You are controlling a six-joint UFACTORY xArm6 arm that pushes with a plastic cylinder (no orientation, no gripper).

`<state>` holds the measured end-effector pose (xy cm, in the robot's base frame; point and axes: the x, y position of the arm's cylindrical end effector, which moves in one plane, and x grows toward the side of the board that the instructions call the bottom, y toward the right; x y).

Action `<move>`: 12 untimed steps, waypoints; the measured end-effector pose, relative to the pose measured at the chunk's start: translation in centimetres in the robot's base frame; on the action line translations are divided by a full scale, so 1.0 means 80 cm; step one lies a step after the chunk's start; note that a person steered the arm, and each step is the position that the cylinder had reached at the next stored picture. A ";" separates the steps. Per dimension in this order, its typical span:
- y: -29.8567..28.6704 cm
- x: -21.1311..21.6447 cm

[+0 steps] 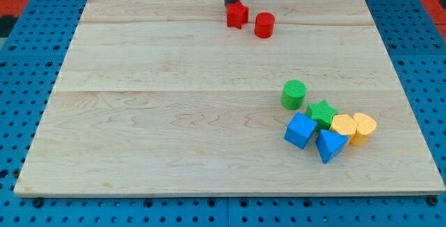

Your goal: Move the red blocks to the group of blocks

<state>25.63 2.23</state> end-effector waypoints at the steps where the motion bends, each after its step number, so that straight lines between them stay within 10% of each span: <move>1: 0.036 0.090; 4: -0.016 0.184; 6: 0.093 0.245; 10: 0.170 0.003; 12: 0.064 0.021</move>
<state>27.33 7.35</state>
